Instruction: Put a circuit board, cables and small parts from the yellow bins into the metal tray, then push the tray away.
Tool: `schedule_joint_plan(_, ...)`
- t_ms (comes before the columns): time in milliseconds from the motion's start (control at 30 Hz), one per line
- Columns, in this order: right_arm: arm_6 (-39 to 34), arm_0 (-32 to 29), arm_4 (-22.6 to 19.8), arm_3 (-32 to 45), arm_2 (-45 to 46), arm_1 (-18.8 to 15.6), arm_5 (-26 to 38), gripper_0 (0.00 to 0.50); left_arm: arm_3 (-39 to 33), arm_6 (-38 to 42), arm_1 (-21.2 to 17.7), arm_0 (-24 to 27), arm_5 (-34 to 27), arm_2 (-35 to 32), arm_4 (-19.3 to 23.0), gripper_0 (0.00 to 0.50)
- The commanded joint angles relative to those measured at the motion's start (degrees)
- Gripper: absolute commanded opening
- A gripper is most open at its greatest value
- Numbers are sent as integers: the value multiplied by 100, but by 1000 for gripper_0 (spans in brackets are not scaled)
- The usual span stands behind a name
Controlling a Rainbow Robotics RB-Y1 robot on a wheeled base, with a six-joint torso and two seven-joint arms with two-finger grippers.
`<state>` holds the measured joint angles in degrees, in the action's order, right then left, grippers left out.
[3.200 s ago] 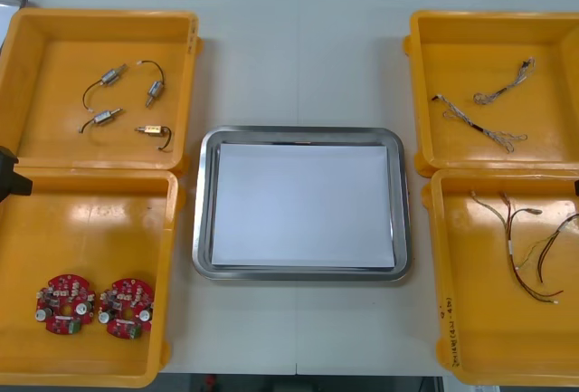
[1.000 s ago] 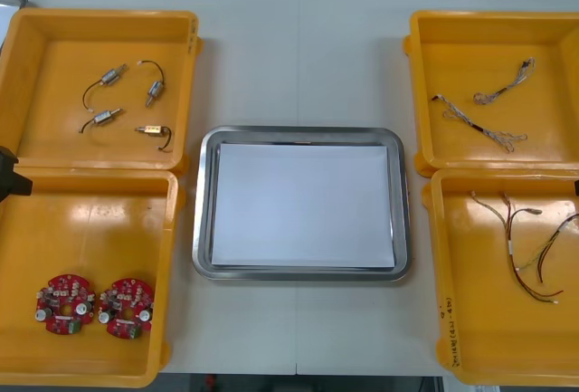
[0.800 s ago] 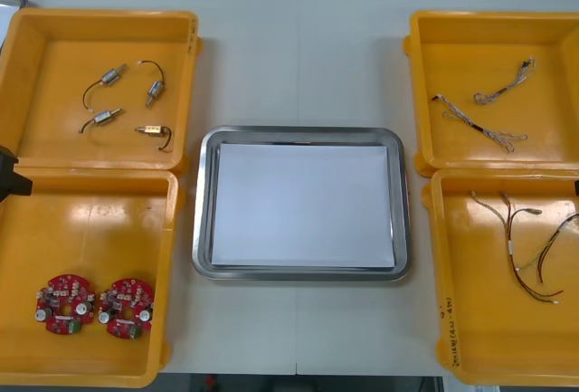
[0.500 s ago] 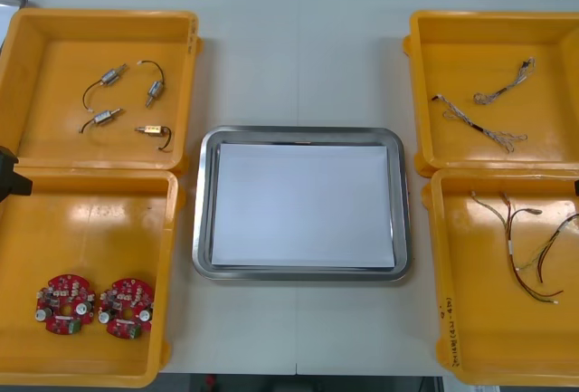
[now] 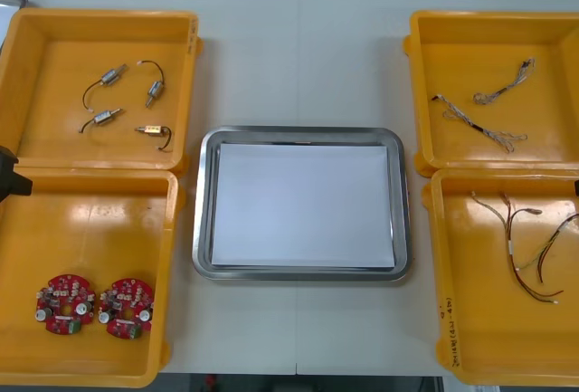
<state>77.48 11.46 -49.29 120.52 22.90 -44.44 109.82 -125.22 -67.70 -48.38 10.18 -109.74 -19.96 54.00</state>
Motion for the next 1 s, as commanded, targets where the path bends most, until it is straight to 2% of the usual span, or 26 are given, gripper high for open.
schedule_joint_plan(33, -242, 32, -46, 173, 189, 31, 18, 500, -134, 398, -57, -86, -26, -35, 14, 500)
schedule_joint_plan(300, -242, 32, -46, 173, 189, 31, 18, 500, -134, 398, -57, -86, -26, -35, 14, 500)
schedule_joint_plan(333, -242, 32, -46, 173, 189, 31, 18, 500, -90, 398, 83, -174, -26, -8, -4, 500)
schedule_joint_plan(400, -242, 32, -46, 173, 189, 31, 18, 500, -90, 398, 110, -183, -26, -26, -4, 500)
schedule_joint_plan(667, -242, 23, -46, 147, 189, 102, 18, 500, -116, 363, 92, -289, -26, -70, 32, 500)
schedule_joint_plan(1000, -242, -74, -2, 164, 241, 198, 18, 500, -310, 275, -5, -913, -26, -202, -4, 500)
